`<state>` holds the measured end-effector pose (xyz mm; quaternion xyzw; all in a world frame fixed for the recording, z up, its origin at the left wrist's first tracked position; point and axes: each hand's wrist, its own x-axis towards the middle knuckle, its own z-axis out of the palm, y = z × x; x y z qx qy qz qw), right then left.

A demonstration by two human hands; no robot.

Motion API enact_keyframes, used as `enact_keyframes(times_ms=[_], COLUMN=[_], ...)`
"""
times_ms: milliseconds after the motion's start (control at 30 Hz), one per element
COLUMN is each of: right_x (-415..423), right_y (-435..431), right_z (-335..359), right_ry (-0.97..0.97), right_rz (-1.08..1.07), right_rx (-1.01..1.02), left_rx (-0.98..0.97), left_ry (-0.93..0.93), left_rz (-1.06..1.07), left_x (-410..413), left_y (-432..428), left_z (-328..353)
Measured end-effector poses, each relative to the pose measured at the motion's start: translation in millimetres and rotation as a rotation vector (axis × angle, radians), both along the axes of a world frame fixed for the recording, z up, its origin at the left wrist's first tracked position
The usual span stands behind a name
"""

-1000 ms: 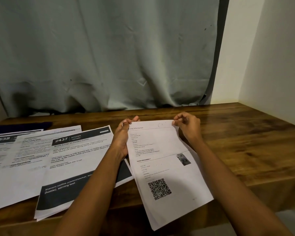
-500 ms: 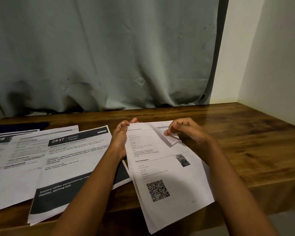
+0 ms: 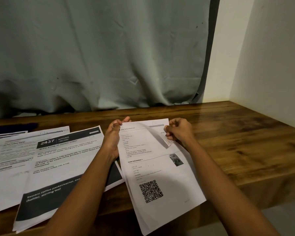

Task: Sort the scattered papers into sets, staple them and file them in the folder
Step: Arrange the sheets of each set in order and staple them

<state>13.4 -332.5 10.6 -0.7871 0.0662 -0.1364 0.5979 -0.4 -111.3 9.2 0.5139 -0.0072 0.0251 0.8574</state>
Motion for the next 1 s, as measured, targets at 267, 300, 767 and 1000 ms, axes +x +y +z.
enact_keyframes(times_ms=[267,300,767,1000], right_x=[2,3,-6,-20], right_y=[-2,-3,-15,-21], right_z=[1,0,14,20], right_ry=[-0.173,-0.19,-0.416,-0.243], right_rz=[-0.155,-0.159,0.127,0.607], right_rx=[-0.209,-0.224,0.099,0.334], left_rx=[-0.002,-0.004,-0.007,0.01], left_ry=[0.003,0.009,0.036,0.041], left_rz=[0.015,0.016,0.033,0.026], left_x=[-3,-4,-4,-2], left_y=[0,0,1,1], left_z=[1,2,2,1])
